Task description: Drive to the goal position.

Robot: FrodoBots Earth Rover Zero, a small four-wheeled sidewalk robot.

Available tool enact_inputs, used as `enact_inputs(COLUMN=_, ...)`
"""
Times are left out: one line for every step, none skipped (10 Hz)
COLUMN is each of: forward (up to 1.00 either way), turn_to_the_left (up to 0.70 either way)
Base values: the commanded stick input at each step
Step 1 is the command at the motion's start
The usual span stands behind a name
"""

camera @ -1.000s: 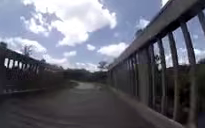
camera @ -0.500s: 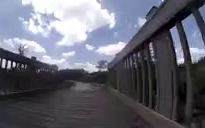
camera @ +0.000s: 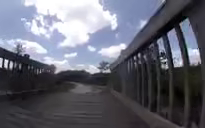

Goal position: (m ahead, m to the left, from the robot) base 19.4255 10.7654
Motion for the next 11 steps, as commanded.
enact_inputs(forward=0.85, turn_to_the_left=0.00)
enact_inputs(forward=0.85, turn_to_the_left=0.00)
enact_inputs(forward=0.85, turn_to_the_left=0.00)
enact_inputs(forward=0.85, turn_to_the_left=0.00)
enact_inputs(forward=0.85, turn_to_the_left=0.00)
enact_inputs(forward=0.85, turn_to_the_left=0.00)
enact_inputs(forward=0.85, turn_to_the_left=0.00)
enact_inputs(forward=0.85, turn_to_the_left=0.00)
enact_inputs(forward=0.85, turn_to_the_left=0.00)
enact_inputs(forward=0.85, turn_to_the_left=0.00)
enact_inputs(forward=0.85, turn_to_the_left=0.00)
